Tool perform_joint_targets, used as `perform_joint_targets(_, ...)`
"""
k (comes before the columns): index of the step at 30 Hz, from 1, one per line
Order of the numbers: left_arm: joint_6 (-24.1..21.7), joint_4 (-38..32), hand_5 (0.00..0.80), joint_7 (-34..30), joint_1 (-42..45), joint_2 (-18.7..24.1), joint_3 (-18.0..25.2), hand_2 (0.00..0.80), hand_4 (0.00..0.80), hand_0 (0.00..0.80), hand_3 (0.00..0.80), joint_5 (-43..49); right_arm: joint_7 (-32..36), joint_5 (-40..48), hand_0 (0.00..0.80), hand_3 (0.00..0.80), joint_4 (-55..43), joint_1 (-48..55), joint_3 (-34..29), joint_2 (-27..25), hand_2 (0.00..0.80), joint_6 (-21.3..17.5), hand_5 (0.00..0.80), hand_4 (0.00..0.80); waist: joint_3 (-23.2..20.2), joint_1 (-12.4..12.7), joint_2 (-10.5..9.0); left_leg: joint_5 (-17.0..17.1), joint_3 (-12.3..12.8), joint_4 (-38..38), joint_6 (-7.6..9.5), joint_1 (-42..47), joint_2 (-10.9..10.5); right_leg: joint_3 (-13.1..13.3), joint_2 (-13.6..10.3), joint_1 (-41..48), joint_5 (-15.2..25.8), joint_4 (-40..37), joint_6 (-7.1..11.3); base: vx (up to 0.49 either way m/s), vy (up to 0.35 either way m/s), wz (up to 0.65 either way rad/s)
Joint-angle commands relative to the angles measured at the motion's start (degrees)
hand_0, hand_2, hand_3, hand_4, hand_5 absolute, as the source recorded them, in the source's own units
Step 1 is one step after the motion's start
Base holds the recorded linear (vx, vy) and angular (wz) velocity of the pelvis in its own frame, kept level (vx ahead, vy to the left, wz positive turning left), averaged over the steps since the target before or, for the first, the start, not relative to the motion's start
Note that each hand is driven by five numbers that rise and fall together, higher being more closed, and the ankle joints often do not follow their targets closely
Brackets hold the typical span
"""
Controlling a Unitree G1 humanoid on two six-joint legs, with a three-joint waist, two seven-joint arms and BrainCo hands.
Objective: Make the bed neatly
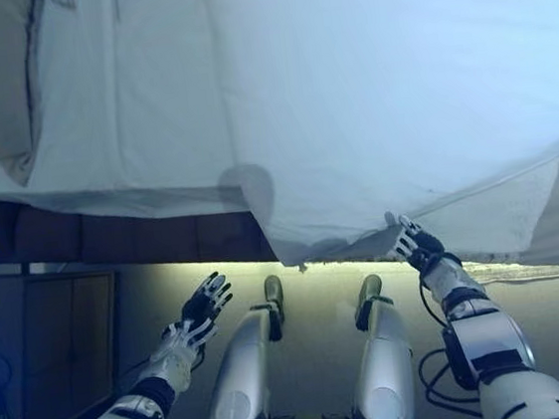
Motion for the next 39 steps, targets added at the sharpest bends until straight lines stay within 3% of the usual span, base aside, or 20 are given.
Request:
perform_joint_targets(1,-2.3,-5.1,0.000,1.3,2.0,1.3,0.2,0.000,0.000,0.000,0.000,-3.3,0.7,1.6,0.000,0.000,-1.9,-1.2,0.4,-4.7,0.000,-1.3,0.000,0.000,-0.5,0.7,0.03,-5.7,-0.1,10.4,2.67,-3.9,0.9,4.0,0.0,-0.1,3.1,-0.3,1.21,0.008,0.025,0.04)
perform_joint_targets(14,-3.1,-8.1,0.000,0.2,7.6,3.2,2.3,0.000,0.000,0.000,0.000,-5.3,5.2,0.3,0.000,0.000,-6.2,-8.4,1.4,-11.3,0.000,-2.2,0.000,0.000,-1.1,1.5,1.54,-8.6,-0.8,18.6,3.33,-9.4,1.5,5.6,-0.1,-7.0,0.2,9.2,-0.27,0.004,0.023,0.01)
perform_joint_targets(21,-2.5,-8.5,0.000,-0.9,10.2,3.9,3.0,0.000,0.000,0.000,0.000,-5.0,6.3,0.4,0.000,0.000,-9.0,-9.6,1.2,-13.2,0.000,-2.0,0.000,0.000,-1.8,1.8,1.33,-8.8,-0.8,19.3,3.19,-8.7,1.9,5.8,0.0,-6.4,0.1,9.8,-0.55,0.047,0.023,-0.01)
perform_joint_targets(29,-2.3,-6.3,0.000,-2.7,12.7,3.7,3.4,0.000,0.000,0.000,0.000,-3.6,8.7,-0.7,0.000,0.000,-10.2,-7.7,1.2,-12.9,0.000,-2.0,0.000,0.000,-3.2,2.0,0.27,-6.6,-0.3,15.9,2.49,-3.3,2.5,5.0,0.1,-0.7,1.1,5.5,-0.30,0.064,0.023,-0.04)
perform_joint_targets(30,-2.3,-6.3,0.000,-2.8,12.8,3.8,3.4,0.000,0.000,0.000,0.000,-3.6,9.1,-0.8,0.091,0.091,-10.2,-7.5,1.0,-13.0,0.091,-2.4,0.091,0.091,-3.2,2.0,0.18,-6.5,-0.2,15.6,2.43,-2.8,2.6,4.9,0.0,-0.1,1.1,5.1,-0.24,0.052,0.013,-0.07)
perform_joint_targets(32,-2.1,-6.2,0.000,-2.9,13.1,3.7,3.5,0.000,0.000,0.000,0.000,-3.3,9.5,-0.6,0.769,0.769,-10.7,-6.9,0.8,-12.9,0.769,-3.6,0.769,0.769,-3.6,2.0,-0.05,-6.5,0.0,15.0,2.37,-1.6,2.8,4.7,-0.2,1.1,1.2,4.5,-0.14,0.051,0.012,-0.07)
perform_joint_targets(33,-2.1,-6.1,0.000,-2.9,13.2,3.7,3.6,0.000,0.000,0.000,0.000,-3.3,9.7,-0.8,0.800,0.800,-11.0,-6.6,0.6,-12.7,0.800,-3.7,0.800,0.800,-3.7,2.0,-0.15,-6.4,0.0,14.8,2.33,-1.1,2.9,4.6,-0.3,1.7,1.2,4.2,-0.09,0.058,0.014,-0.07)
perform_joint_targets(39,-1.9,-5.4,0.000,-3.7,14.0,3.9,4.2,0.000,0.000,0.000,0.000,-2.9,12.3,-0.1,0.800,0.800,-12.3,-5.0,0.1,-12.2,0.800,-3.7,0.800,0.800,-4.6,2.1,-0.76,-6.6,0.3,13.4,2.17,1.9,3.3,4.2,-0.7,5.0,1.1,2.7,0.19,0.062,0.007,-0.05)
